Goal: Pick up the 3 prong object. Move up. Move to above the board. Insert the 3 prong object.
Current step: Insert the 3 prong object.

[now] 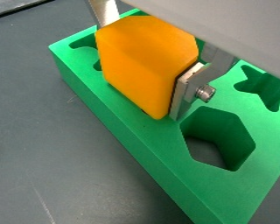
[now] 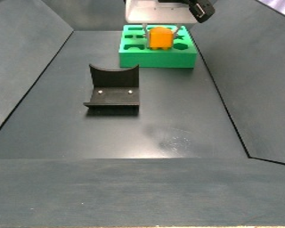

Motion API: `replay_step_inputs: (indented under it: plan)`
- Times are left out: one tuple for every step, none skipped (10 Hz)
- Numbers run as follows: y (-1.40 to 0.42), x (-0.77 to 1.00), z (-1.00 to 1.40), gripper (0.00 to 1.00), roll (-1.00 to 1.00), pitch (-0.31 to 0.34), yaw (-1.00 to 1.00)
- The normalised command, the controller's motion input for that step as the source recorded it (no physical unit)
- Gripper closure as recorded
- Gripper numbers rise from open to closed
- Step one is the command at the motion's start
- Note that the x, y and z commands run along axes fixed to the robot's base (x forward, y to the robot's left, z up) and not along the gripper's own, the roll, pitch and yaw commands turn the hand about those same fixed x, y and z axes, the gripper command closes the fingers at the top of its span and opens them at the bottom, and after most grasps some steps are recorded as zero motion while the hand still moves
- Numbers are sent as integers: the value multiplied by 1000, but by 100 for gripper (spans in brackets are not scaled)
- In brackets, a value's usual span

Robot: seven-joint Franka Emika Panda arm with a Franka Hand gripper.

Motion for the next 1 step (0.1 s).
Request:
replay_step_inputs:
  plan:
    - [0, 0, 0, 100, 0, 0, 0]
